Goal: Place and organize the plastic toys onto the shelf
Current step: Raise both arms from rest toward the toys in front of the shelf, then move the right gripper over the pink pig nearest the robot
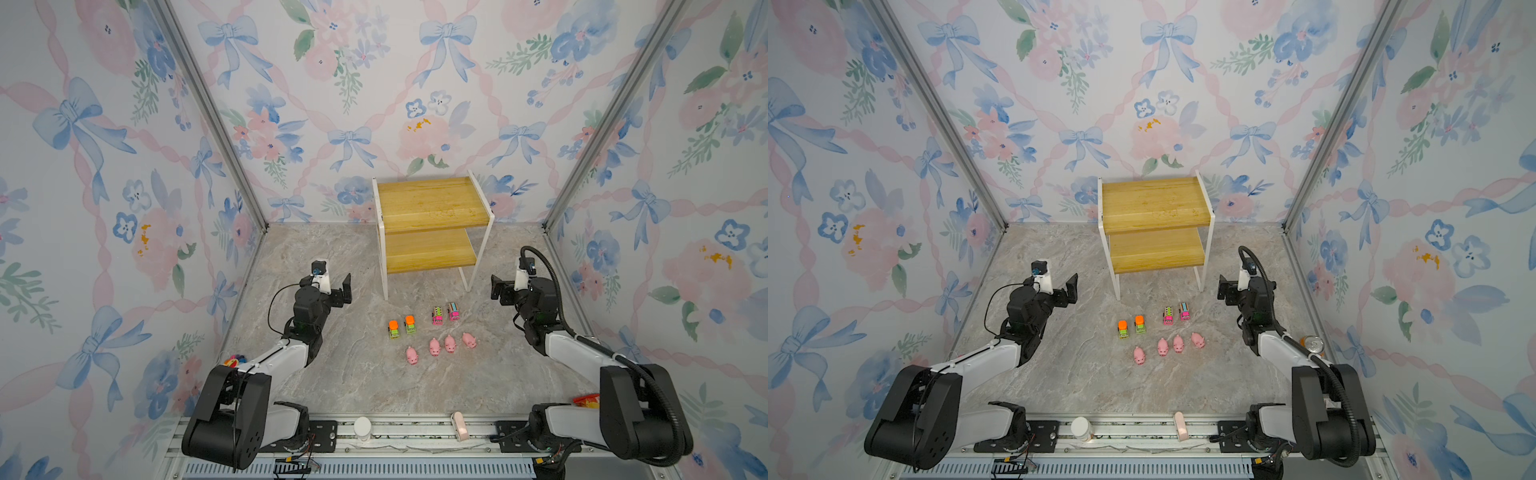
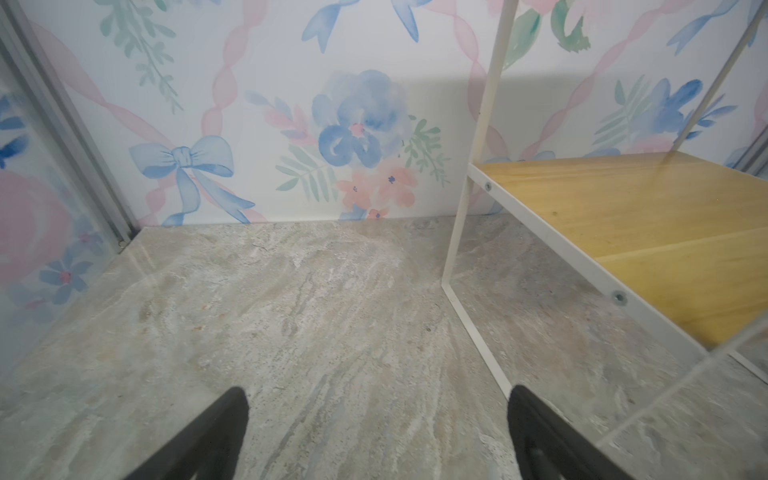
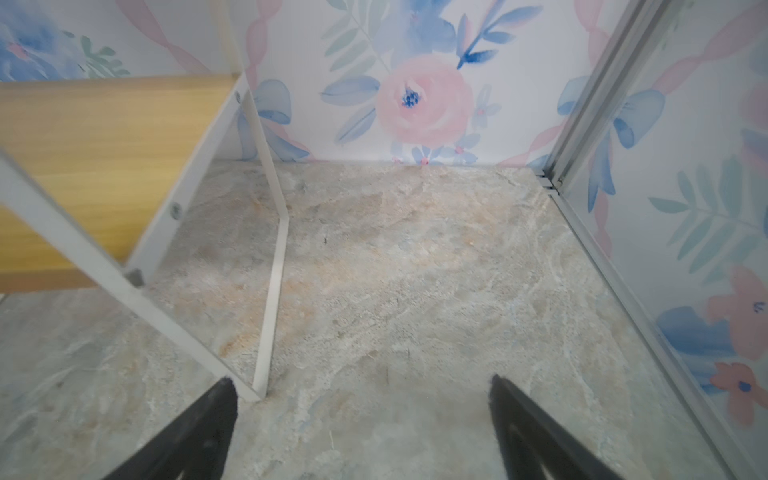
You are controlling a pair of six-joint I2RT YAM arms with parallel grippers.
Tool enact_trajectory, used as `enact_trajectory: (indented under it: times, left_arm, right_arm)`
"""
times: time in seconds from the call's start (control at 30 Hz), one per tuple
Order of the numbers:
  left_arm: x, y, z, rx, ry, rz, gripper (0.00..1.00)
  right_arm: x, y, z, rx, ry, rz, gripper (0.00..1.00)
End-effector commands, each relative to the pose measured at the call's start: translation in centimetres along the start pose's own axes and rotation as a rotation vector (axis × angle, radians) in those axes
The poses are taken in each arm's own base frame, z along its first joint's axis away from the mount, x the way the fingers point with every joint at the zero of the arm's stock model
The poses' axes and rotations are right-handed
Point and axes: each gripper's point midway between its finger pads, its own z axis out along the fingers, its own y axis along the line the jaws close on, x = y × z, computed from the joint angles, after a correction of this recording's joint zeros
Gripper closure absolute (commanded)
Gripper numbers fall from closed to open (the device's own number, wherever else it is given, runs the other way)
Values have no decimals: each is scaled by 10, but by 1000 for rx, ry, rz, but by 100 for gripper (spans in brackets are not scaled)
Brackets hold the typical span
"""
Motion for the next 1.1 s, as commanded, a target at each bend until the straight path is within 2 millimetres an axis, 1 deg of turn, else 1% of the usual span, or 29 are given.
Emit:
enact_trajectory:
  times: [0.0,0.13,0.23,0.3,0.47,0.53,0.63,0.83,0.87,0.93,1.0,1.07]
  left_arm:
    - [3,-18,2,62,36,-60,2]
    - [4,-34,4,126,58,-119,2]
    - [9,-39,5,129,80,-129,2]
    - [13,-41,5,130,91,-135,2]
    - [17,-47,3,155,105,-134,2]
    - [18,-48,3,161,112,-134,2]
    - [21,-49,1,162,118,-139,2]
    - [27,-50,2,164,136,-138,2]
    - [29,-49,3,162,140,-137,2]
    - [32,-50,4,167,150,-137,2]
    - [34,-52,5,175,160,-139,2]
    - [36,-53,7,178,166,-147,2]
  right_arm:
    - [30,32,-17,-65,195,-49,3]
    - [30,61,-36,-140,308,-24,3]
    - [33,85,-53,-207,355,23,3]
    - [36,93,-63,-227,366,68,3]
    - [58,94,-87,-237,346,213,3]
    - [73,95,-96,-264,343,277,4]
    - [99,88,-106,-252,351,343,4]
    - [133,82,-124,-251,356,414,7]
    - [137,79,-125,-242,353,426,8]
    - [139,78,-128,-244,315,461,9]
    - [142,72,-131,-211,312,504,10]
    - [146,69,-134,-195,311,502,10]
